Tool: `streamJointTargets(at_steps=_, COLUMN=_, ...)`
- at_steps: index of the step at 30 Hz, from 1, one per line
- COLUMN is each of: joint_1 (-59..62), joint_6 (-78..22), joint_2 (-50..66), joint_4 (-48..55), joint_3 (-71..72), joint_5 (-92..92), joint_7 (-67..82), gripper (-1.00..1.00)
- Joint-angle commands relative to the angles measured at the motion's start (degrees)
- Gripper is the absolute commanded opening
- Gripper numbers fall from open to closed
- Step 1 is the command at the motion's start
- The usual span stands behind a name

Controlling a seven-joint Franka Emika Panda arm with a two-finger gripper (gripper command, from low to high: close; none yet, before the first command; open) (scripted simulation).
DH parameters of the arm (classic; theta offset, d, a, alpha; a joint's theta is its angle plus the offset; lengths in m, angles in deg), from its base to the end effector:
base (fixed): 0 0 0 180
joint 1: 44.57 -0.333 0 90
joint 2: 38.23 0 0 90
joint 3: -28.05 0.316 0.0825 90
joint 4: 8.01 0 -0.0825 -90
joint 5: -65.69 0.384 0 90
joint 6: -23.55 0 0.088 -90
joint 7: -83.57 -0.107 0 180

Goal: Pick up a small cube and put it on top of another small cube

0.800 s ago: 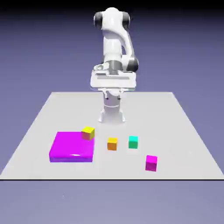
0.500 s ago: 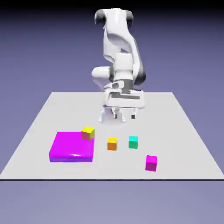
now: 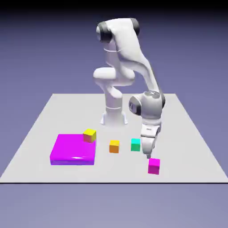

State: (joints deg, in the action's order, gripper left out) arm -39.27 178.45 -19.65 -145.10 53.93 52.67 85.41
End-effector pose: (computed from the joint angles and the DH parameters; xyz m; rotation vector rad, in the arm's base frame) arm 0.4651 0.1919 0.1995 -2.9697 -0.8763 -0.0382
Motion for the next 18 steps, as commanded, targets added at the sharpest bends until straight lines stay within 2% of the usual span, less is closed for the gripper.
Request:
streamJointTargets(at_steps=1, joint_1=0.0, joint_6=0.0, joint_2=0.0, joint_4=0.0, joint_3=0.0, joint_5=0.0, joint_7=0.0, gripper=0.00)
streamJointTargets(at_steps=7, joint_1=-7.1, joint_6=7.9, joint_2=10.6, joint_4=2.8, joint_3=-8.5, joint_5=-7.1, joint_7=-5.3, gripper=0.00)
streamJointTargets(at_steps=8, joint_1=-7.1, joint_6=7.9, joint_2=10.6, joint_4=2.8, joint_3=-8.5, joint_5=-7.1, joint_7=-5.3, gripper=-1.00)
streamJointTargets(at_steps=14, joint_1=-0.2, joint_6=0.2, joint_2=0.3, joint_4=0.1, joint_3=-0.2, joint_5=-0.2, joint_7=-0.1, gripper=-1.00)
streamJointTargets(at_steps=18, joint_1=-4.0, joint_6=-0.2, joint_2=-4.0, joint_4=-3.5, joint_3=-4.1, joint_5=0.2, joint_7=-0.9, gripper=-1.00)
